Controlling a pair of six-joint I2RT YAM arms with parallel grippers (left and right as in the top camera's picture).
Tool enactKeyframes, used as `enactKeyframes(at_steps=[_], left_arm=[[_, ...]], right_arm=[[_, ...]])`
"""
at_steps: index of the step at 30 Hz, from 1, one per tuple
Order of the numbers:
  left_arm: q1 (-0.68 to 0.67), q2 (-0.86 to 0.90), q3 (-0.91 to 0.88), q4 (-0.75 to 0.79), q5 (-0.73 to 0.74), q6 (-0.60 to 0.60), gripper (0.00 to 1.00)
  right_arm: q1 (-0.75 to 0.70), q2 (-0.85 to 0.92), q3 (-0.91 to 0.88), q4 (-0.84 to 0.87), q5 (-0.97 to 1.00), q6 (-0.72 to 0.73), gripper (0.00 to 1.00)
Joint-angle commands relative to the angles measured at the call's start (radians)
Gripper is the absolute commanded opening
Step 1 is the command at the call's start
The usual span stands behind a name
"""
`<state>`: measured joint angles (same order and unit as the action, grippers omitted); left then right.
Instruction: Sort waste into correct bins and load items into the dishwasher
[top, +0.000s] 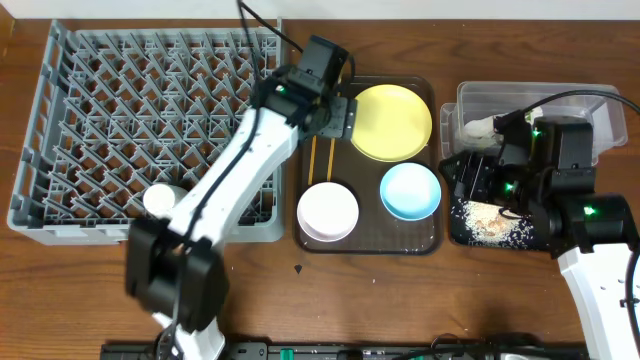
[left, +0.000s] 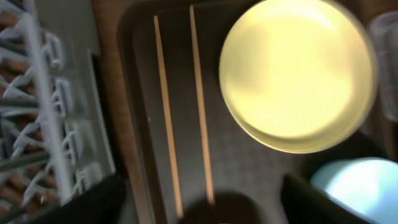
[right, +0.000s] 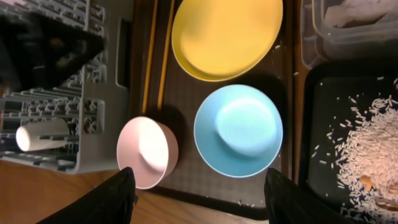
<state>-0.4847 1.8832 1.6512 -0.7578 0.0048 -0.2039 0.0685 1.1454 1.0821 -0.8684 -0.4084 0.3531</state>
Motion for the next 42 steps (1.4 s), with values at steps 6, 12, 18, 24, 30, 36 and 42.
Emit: enactKeyframes(at_steps=[6, 12, 18, 24, 30, 36, 42], left_arm=[[0.009, 0.219, 0.02, 0.056, -0.024, 0.008, 0.41], [0.008, 0.308, 0.02, 0.103, 0.001, 0.008, 0.41], [0.007, 0.36, 0.019, 0.132, 0.067, 0.007, 0.41], [0.007, 0.397, 0.019, 0.131, 0.115, 0.003, 0.22], [0.008, 0.397, 0.016, 0.119, 0.114, -0.001, 0.08], [0.016, 0.351, 0.044, 0.055, 0.107, -0.001, 0.08], [0.06, 0.19, 0.066, -0.01, 0.08, -0.023, 0.08]], right_arm=[[-0.008, 0.0, 0.008, -0.007, -0.01, -0.002, 0.65], [-0.008, 0.014, 0.008, -0.009, -0.011, -0.002, 0.65], [-0.008, 0.03, 0.008, -0.011, -0.011, -0.002, 0.65], [-0.008, 0.04, 0.008, -0.02, -0.011, -0.002, 0.65], [-0.008, 0.04, 0.008, -0.032, -0.011, -0.002, 0.65], [-0.008, 0.04, 0.008, -0.042, -0.011, -0.002, 0.64], [-0.008, 0.04, 0.008, -0.045, -0.011, -0.002, 0.64]])
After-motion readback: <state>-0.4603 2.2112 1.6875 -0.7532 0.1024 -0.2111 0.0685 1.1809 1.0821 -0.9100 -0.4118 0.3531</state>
